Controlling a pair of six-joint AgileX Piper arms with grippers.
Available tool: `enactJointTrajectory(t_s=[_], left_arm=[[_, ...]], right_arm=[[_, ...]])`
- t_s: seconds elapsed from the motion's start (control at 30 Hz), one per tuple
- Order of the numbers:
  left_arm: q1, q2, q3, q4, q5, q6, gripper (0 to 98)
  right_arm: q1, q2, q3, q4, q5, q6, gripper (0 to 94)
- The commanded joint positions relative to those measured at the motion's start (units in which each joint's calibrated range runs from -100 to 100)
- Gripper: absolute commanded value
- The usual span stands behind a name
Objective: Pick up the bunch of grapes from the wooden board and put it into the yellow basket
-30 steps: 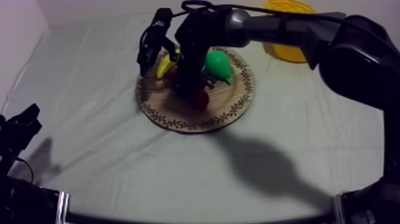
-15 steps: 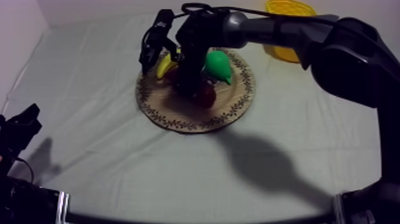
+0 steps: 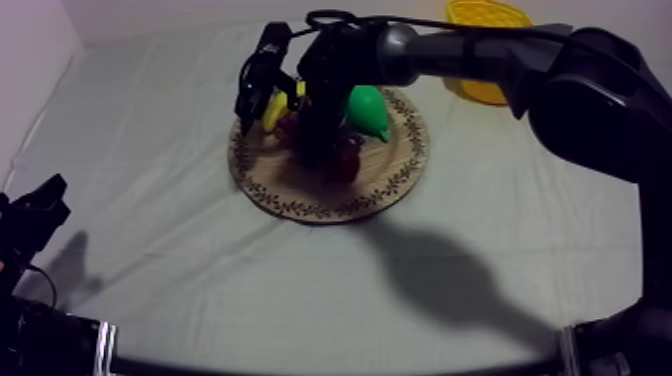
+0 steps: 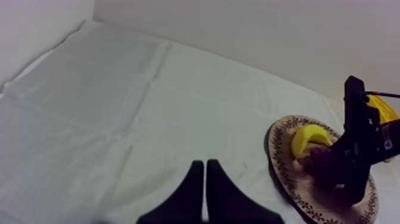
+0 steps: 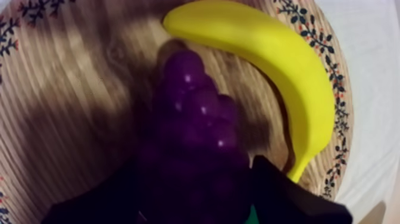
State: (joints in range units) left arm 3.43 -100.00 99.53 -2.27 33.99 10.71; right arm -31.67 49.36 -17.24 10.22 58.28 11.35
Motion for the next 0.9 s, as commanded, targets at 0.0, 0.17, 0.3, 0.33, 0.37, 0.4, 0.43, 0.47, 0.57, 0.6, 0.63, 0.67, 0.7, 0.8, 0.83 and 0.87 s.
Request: enactJointTrajectory(t_s=[0.0,0.17,0.3,0.33,0.37,0.4,0.43,0.47,0.57,0.6,0.63,0.67,0.7,0.8,0.83,0.87], left_arm=[[0.0,0.0,0.0,0.0,0.0,0.0,0.0],[0.0,0.0,0.0,0.0,0.0,0.0,0.0],[0.0,0.0,0.0,0.0,0.0,0.0,0.0],[0.0,0.0,0.0,0.0,0.0,0.0,0.0],[0.0,0.0,0.0,0.0,0.0,0.0,0.0],[0.0,0.0,0.0,0.0,0.0,0.0,0.0],[0.0,0.0,0.0,0.0,0.0,0.0,0.0],[0.0,0.0,0.0,0.0,0.0,0.0,0.0],[0.0,0.0,0.0,0.0,0.0,0.0,0.0],[0.0,0.0,0.0,0.0,0.0,0.0,0.0],[0.0,0.0,0.0,0.0,0.0,0.0,0.0],[0.0,0.0,0.0,0.0,0.0,0.0,0.0],[0.0,0.0,0.0,0.0,0.0,0.0,0.0],[0.0,0.0,0.0,0.0,0.0,0.0,0.0],[0.0,0.0,0.0,0.0,0.0,0.0,0.0],[0.0,0.0,0.0,0.0,0.0,0.0,0.0]], right_arm=[[0.1,-0.1,0.1,0.0,0.0,-0.1,41.1],[0.3,-0.1,0.5,0.0,-0.8,-0.1,37.9],[0.4,-0.5,0.8,0.2,-1.3,-0.5,37.1],[0.4,-0.8,1.0,0.4,-1.4,-0.8,37.2],[0.4,-1.3,1.2,0.6,-1.5,-1.1,37.2],[0.4,-1.8,1.4,0.8,-1.6,-1.4,37.2],[0.4,-2.6,1.7,0.9,-1.7,-1.6,37.2],[0.4,-3.4,2.0,1.0,-1.7,-1.8,37.3],[0.5,-6.7,3.2,0.6,-1.7,-1.9,37.1],[0.5,-8.0,3.8,0.5,-1.7,-1.9,37.0],[0.5,-9.5,4.5,0.5,-1.8,-2.0,36.8],[0.6,-11.1,5.3,0.5,-2.0,-2.1,36.8],[0.7,-12.7,6.2,0.4,-2.1,-2.2,37.0],[1.0,-18.1,9.5,0.3,-2.5,-2.8,37.4],[1.1,-19.9,10.8,0.2,-2.6,-2.9,37.6],[1.3,-21.9,12.2,0.1,-2.6,-3.0,37.7]])
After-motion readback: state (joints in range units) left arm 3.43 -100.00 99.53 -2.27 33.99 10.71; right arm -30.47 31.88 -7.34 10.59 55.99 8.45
